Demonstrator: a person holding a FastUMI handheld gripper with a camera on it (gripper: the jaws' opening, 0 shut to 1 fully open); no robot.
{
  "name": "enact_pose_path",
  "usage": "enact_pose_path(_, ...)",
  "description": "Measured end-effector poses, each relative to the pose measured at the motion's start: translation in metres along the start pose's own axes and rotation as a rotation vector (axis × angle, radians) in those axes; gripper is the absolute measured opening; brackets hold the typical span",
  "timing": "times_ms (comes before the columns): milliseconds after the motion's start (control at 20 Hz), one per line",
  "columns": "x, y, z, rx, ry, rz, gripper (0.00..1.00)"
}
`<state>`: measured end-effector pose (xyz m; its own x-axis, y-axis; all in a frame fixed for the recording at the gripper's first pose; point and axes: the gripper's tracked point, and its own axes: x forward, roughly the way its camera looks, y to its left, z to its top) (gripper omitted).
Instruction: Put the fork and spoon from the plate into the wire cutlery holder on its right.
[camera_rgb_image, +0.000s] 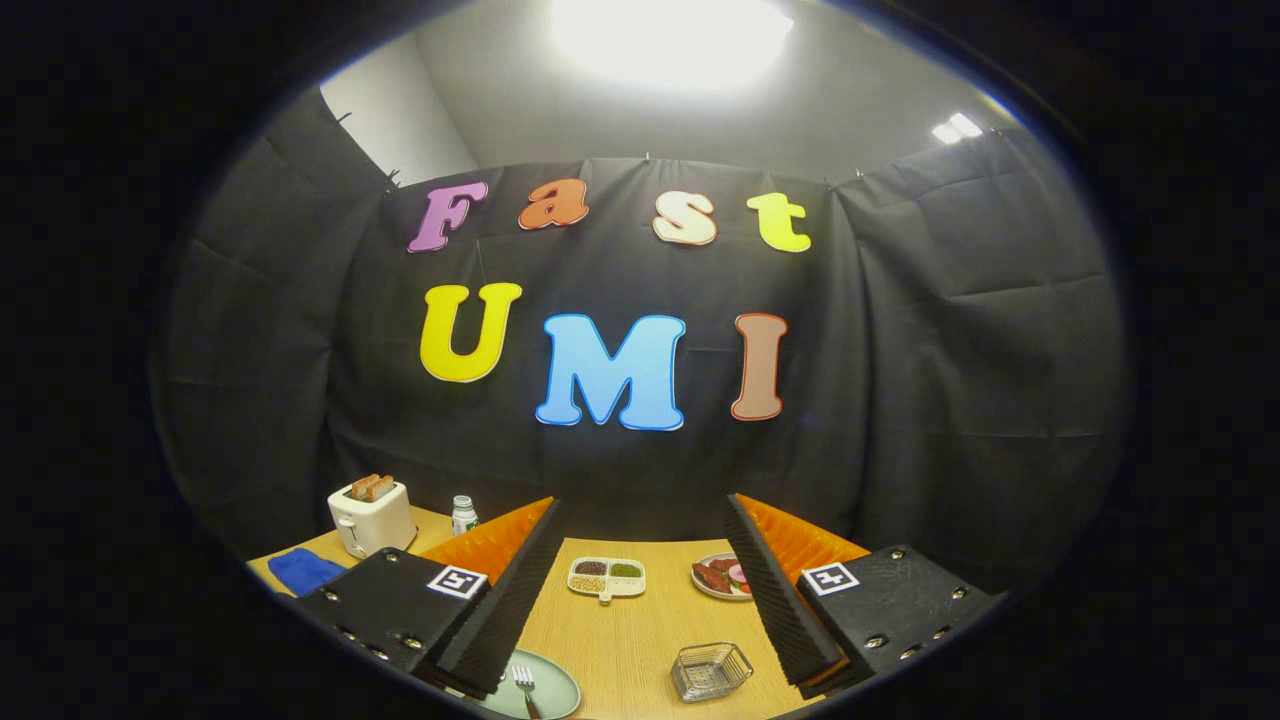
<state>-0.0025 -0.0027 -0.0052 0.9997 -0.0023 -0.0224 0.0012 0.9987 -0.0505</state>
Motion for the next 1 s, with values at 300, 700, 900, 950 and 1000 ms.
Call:
enact_pose_path(300,-0.006,0.011,-0.003,-0.009,0.013,0.028,0.99)
enact_pose_path(700,-0.010,0.033,-0.050,-0.076,0.122,0.114,0.99)
enact_pose_path(900,-0.013,0.042,-0.085,-0.121,0.205,0.170,0.91)
enact_pose_path(950,-0.013,0.045,-0.089,-0.120,0.213,0.178,0.89)
enact_pose_path(1000,-0.013,0.048,-0.096,-0.120,0.224,0.184,0.89)
